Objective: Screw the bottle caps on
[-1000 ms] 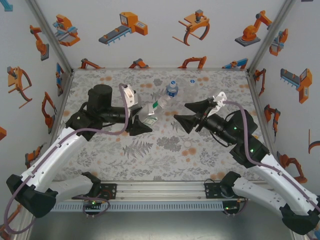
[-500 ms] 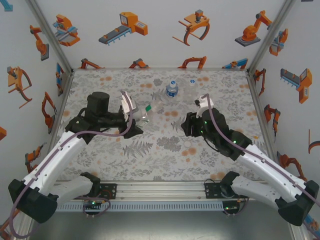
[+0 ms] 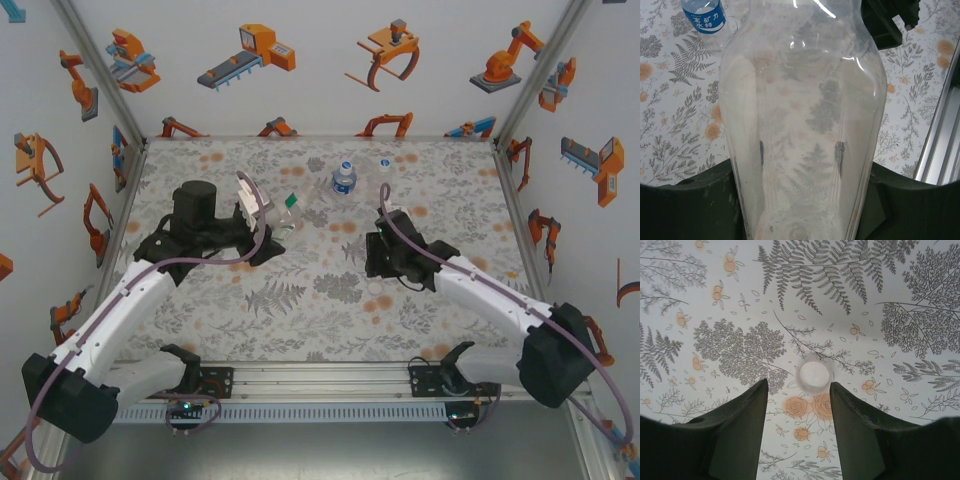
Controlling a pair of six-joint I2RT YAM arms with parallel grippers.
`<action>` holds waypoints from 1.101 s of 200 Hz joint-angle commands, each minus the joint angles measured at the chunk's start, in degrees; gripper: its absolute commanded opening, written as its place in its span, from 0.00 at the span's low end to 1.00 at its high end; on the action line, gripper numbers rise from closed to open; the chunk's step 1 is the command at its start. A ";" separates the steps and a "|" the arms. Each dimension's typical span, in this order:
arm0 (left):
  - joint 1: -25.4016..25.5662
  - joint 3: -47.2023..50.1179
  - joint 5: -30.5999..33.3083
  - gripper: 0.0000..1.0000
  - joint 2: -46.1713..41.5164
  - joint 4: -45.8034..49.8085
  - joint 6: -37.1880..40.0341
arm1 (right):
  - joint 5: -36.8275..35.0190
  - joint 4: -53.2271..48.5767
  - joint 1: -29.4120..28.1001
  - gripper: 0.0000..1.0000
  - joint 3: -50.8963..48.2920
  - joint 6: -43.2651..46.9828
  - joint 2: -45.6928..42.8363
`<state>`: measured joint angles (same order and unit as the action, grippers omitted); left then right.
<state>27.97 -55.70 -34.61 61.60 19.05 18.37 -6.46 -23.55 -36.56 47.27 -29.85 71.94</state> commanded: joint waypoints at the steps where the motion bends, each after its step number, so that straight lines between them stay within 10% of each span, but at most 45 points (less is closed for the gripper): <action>1: -0.28 -0.08 -0.70 0.04 0.29 -1.32 -1.12 | 3.32 0.63 1.13 0.51 -0.33 -1.65 2.43; 220: -0.31 -0.99 -1.31 0.03 2.08 0.00 -0.66 | 4.92 2.74 2.10 0.51 -1.76 -1.75 13.84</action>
<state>27.97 -55.70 -34.52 63.53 18.90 18.35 -1.98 -21.52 -34.83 46.00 -30.65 85.23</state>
